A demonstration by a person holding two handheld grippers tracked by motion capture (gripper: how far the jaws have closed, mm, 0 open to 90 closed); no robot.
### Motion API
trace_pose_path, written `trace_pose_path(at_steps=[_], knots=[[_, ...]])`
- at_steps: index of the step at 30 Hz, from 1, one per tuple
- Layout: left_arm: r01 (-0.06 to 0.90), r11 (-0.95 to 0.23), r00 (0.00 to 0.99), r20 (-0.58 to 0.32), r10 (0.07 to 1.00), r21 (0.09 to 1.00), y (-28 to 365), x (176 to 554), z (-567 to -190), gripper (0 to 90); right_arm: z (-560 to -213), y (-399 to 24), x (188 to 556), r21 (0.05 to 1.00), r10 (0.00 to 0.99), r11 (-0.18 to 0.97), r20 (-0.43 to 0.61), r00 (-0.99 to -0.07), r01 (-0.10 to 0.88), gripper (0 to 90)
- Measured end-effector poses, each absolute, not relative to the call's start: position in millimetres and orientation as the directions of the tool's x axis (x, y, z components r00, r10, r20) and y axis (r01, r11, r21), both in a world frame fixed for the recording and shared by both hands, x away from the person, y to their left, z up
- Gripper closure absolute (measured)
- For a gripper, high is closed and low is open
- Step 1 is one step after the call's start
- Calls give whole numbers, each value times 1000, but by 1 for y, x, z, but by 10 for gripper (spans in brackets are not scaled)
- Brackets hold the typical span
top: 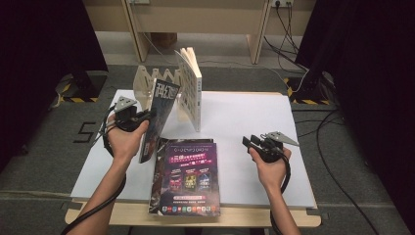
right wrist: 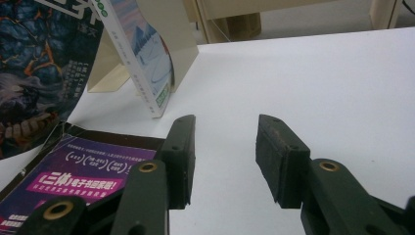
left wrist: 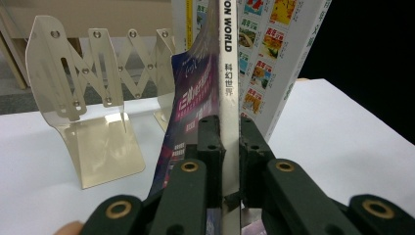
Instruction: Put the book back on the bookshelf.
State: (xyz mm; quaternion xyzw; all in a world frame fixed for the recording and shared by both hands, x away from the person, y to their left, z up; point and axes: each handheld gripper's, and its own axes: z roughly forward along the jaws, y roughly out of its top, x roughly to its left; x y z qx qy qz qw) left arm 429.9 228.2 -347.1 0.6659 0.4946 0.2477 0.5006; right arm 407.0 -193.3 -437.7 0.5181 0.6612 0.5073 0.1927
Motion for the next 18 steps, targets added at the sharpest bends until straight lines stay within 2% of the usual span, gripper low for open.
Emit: trace_pose_path(at_steps=[8,18], knots=[[393,-12,389,-154,908,919,235,434,-338,827,-440,-193,408,871,879,-37,261,-398,489,594],[313,43,354,-159,921,949,247,445,-327,826,-442,-195,409,873,881,-35,257,-398,487,594]])
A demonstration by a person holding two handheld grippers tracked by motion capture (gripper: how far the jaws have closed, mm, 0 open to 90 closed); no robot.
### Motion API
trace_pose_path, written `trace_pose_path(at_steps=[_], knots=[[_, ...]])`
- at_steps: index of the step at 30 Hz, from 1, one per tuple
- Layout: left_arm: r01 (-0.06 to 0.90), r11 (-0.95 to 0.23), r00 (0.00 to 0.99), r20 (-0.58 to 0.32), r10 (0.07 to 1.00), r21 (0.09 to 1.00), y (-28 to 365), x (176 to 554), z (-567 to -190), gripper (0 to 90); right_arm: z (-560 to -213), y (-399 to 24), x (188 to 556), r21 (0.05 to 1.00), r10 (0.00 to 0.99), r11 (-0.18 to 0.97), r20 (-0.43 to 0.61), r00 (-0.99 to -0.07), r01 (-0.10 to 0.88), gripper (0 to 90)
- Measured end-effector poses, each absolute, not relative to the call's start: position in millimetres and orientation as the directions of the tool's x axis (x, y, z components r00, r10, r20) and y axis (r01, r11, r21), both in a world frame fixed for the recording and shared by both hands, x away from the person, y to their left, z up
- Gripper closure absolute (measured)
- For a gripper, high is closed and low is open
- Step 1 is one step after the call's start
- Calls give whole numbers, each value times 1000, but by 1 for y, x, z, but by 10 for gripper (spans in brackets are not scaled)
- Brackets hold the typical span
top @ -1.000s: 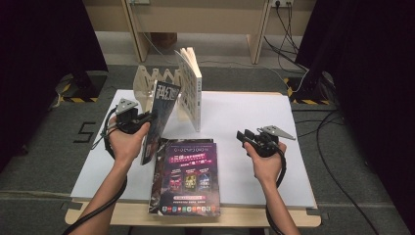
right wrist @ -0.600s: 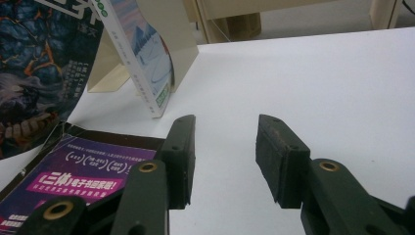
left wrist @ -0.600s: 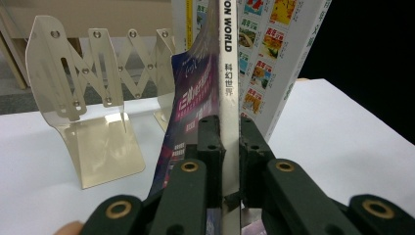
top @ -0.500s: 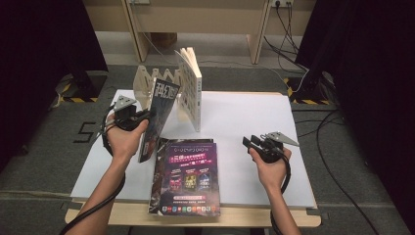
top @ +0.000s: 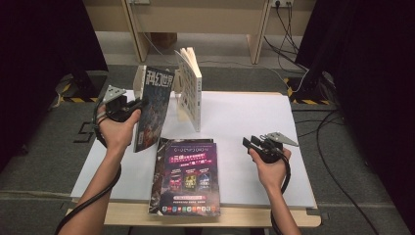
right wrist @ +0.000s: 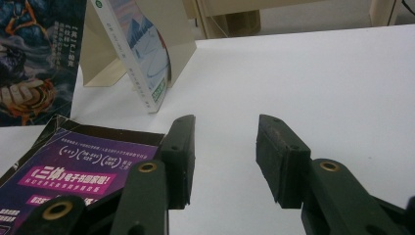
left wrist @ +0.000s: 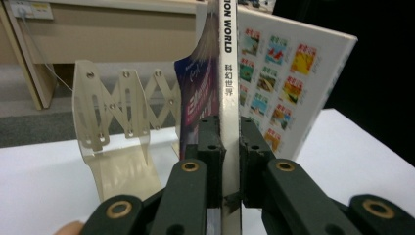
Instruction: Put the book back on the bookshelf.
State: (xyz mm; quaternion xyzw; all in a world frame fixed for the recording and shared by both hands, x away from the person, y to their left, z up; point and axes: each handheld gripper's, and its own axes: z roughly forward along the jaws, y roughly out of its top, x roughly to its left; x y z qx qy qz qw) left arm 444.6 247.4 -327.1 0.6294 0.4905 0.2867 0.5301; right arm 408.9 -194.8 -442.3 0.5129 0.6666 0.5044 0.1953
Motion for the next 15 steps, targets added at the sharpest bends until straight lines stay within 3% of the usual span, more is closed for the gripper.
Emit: trace_pose_path(at_steps=[15], knots=[[275,42,321,-133,938,961,242,471,-326,826,-446,-199,410,868,883,-39,261,-390,494,592]])
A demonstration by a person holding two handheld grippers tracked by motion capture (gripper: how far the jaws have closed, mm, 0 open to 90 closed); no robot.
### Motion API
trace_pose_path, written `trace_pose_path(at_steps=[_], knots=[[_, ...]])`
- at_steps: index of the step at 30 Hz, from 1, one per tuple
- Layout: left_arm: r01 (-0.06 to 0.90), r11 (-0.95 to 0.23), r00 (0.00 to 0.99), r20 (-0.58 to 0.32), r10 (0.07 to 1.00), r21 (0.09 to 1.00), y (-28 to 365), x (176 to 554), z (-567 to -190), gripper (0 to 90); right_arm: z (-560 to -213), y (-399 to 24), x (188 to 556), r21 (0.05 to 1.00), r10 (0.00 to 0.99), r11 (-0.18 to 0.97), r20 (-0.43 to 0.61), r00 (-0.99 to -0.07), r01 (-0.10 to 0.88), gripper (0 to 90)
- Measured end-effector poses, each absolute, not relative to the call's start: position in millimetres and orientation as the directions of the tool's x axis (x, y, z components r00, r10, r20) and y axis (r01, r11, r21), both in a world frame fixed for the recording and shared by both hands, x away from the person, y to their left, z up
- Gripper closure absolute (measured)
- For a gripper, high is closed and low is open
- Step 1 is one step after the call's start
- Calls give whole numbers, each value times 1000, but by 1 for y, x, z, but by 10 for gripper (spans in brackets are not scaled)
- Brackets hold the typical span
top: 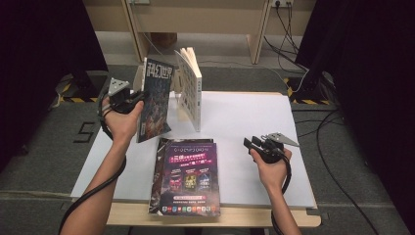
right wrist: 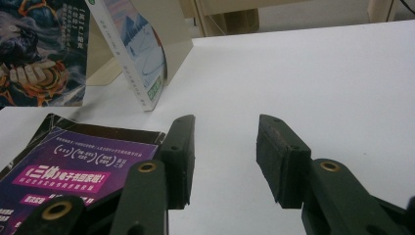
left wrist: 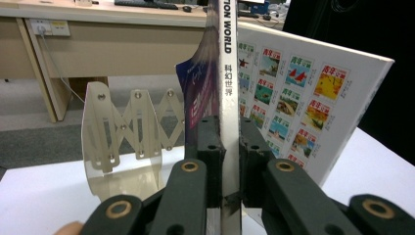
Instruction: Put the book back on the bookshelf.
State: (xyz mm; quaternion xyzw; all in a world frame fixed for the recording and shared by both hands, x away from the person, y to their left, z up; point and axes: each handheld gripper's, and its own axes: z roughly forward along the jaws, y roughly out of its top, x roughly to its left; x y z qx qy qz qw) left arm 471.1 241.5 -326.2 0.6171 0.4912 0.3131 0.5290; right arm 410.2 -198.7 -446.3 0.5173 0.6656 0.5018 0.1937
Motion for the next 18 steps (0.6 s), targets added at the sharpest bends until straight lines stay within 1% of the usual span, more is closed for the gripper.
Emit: trace_pose_path(at_steps=[18], knots=[[258,50,287,-126,950,965,236,494,-326,826,-444,-201,409,873,884,-44,261,-388,486,590]])
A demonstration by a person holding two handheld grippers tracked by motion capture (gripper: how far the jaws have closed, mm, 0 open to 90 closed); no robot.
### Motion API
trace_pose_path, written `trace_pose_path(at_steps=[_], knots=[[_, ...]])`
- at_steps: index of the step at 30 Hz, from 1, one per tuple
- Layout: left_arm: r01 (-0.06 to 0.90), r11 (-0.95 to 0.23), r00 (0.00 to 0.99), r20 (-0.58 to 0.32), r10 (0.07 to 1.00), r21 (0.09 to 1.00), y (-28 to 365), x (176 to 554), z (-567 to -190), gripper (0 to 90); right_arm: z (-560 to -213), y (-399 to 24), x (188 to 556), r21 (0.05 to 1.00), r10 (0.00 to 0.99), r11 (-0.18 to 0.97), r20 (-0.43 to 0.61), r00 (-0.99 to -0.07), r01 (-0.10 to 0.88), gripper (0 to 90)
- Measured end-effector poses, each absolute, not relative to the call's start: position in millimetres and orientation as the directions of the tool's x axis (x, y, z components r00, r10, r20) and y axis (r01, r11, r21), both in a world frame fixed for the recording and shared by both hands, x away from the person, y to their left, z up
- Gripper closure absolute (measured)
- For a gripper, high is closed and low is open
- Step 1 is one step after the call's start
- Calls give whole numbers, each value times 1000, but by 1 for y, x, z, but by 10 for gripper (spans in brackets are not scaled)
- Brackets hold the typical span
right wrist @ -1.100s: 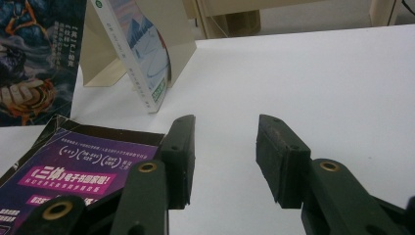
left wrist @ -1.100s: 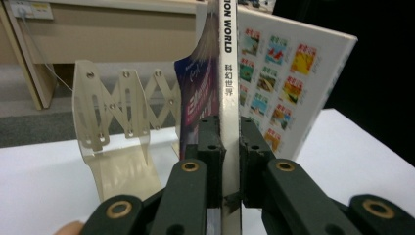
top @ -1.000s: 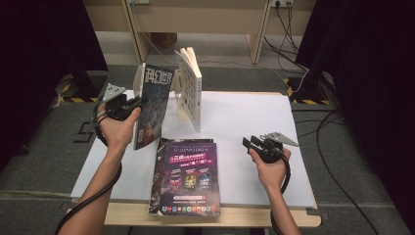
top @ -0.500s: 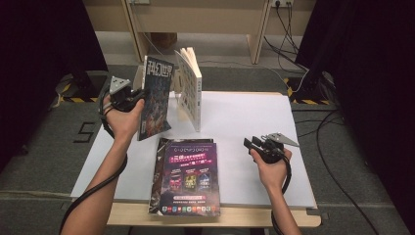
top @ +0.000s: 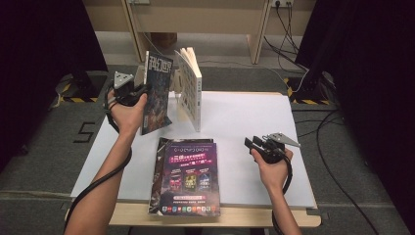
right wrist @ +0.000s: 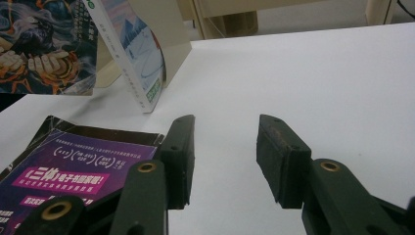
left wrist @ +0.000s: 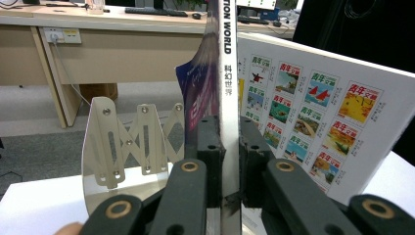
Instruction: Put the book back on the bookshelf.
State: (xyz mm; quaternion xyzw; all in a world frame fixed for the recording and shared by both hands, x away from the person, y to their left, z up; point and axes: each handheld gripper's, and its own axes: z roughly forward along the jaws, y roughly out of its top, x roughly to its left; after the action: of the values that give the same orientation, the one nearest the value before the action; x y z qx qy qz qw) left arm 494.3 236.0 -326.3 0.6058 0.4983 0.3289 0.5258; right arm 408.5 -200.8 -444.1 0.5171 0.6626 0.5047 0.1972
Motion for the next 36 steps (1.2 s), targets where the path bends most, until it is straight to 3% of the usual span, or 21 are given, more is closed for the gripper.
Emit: trace_pose_path(at_steps=[36], knots=[[207,104,240,-153,959,973,223,531,-345,825,-445,-201,410,873,882,-36,256,-395,486,580]])
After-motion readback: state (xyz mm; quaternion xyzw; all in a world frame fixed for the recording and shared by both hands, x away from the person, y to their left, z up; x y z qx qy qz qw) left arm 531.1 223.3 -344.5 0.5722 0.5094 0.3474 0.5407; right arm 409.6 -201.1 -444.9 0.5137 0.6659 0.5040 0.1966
